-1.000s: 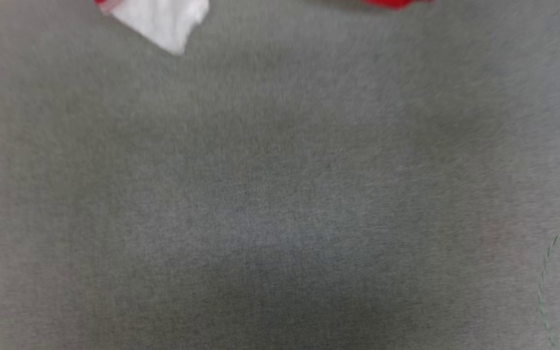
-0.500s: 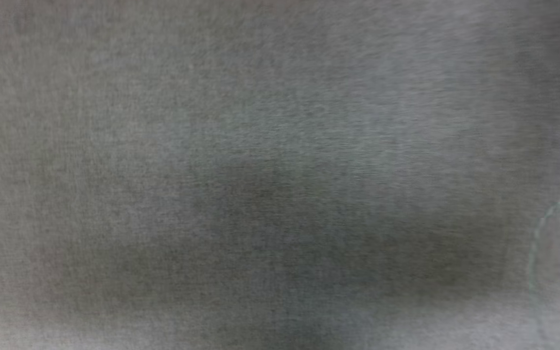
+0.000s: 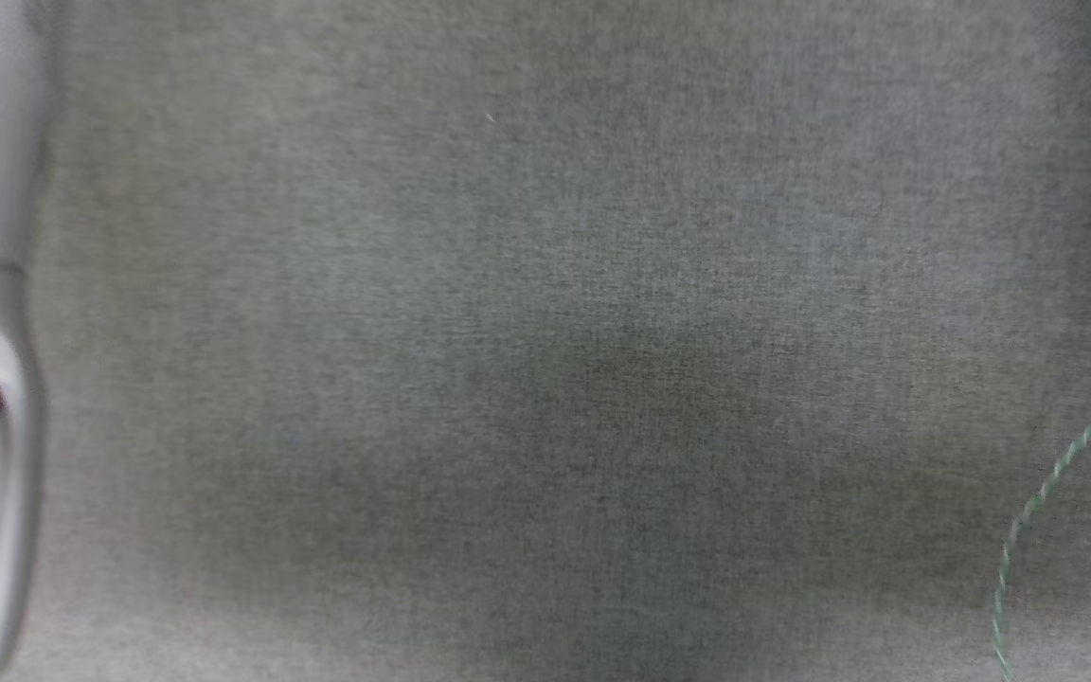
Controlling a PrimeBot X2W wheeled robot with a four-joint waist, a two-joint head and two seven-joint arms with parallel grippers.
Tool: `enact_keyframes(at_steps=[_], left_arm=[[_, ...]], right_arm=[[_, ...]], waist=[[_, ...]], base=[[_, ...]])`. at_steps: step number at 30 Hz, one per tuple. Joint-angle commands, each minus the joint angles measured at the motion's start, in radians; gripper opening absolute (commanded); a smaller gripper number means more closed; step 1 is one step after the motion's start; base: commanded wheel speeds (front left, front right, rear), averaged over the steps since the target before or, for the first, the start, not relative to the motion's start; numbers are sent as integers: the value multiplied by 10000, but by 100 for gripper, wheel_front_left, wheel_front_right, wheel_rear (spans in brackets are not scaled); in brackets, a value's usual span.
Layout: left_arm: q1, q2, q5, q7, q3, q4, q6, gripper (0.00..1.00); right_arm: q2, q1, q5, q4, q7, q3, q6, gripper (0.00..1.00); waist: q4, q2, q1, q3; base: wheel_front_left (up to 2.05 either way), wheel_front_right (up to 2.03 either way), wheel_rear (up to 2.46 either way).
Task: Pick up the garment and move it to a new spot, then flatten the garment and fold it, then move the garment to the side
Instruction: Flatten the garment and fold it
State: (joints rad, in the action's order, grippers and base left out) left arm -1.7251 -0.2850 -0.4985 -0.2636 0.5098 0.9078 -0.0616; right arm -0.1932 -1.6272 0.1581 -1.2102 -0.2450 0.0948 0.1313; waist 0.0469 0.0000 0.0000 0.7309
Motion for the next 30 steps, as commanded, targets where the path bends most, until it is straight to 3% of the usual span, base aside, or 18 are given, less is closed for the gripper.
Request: enact_keyframes(at_steps=[1, 7, 13, 21, 25, 30], left_arm=[[695, 29, -6, 1, -73, 83, 120, 0], [2861, -103, 91, -1, 119, 37, 659, 0], [5681, -535, -159, 32, 165, -405, 702, 0], [9343, -1363, -381, 333, 349, -2442, -65, 0], [11117, -1926, -489, 736, 413, -4019, -594, 0], [13173, -2441, -746, 1211, 423, -6193, -1345, 0]], right_arm=[[-177, 444, 396, -44, 146, 306, -11, 0], [-583, 2215, 2279, 943, 964, 1661, -11, 0], [-1753, 4935, 4590, 3180, 1984, 2745, -13, 0], [-3448, 8751, 6184, 5880, 2626, 2766, -16, 0], [-3736, 10536, 6419, 6792, 2808, 2202, -25, 0], [-3549, 12435, 6505, 7790, 3162, 1354, -25, 0]], waist=[[247, 0, 0, -1012], [344, 0, 0, -2309], [229, 0, 0, -3670], [192, 0, 0, -4784], [167, 0, 0, -5071], [116, 0, 0, -5193]], base=[[0, 0, 0], [0, 0, 0], [0, 0, 0], [0, 0, 0], [0, 0, 0], [0, 0, 0]])
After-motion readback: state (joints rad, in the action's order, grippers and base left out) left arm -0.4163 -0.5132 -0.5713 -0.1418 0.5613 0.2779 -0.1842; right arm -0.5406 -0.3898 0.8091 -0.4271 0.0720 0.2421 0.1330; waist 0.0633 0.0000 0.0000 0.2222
